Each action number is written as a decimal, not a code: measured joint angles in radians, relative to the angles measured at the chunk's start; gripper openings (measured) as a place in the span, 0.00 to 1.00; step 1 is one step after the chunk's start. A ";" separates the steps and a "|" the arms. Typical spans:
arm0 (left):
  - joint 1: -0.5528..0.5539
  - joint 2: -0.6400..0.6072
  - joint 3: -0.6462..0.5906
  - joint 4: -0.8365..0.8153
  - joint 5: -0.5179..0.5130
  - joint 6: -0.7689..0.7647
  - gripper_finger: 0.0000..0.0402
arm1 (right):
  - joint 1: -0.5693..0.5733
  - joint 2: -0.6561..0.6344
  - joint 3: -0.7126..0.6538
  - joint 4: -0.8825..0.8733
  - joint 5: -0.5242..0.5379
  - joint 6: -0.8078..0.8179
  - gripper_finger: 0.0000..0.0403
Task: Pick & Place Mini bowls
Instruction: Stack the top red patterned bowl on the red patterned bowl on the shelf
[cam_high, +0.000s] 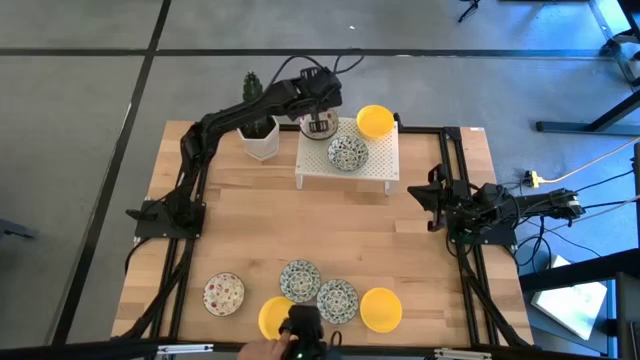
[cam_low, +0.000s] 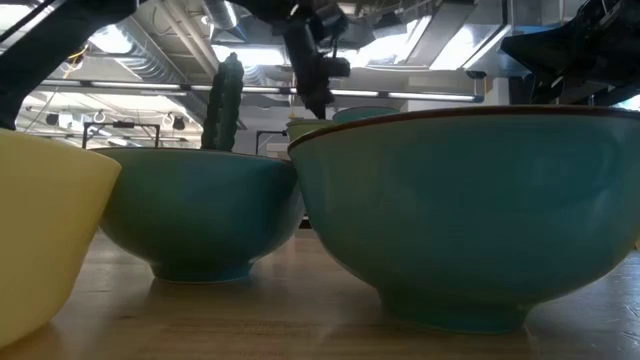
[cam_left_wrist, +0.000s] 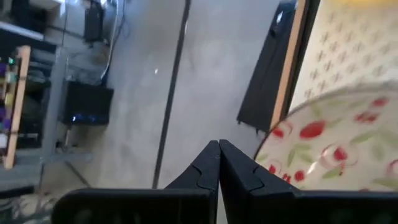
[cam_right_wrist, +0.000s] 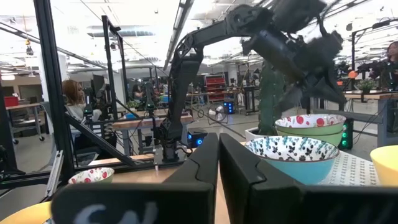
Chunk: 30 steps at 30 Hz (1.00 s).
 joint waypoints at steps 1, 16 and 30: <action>-0.002 -0.001 0.011 -0.002 0.019 -0.001 0.00 | 0.000 0.000 0.000 0.000 0.001 0.000 0.04; 0.014 0.006 -0.025 0.009 0.134 -0.034 0.00 | 0.000 0.000 0.000 0.002 0.002 0.000 0.04; 0.008 0.005 -0.023 0.013 0.129 -0.034 0.00 | 0.000 0.000 0.000 0.004 0.001 0.000 0.04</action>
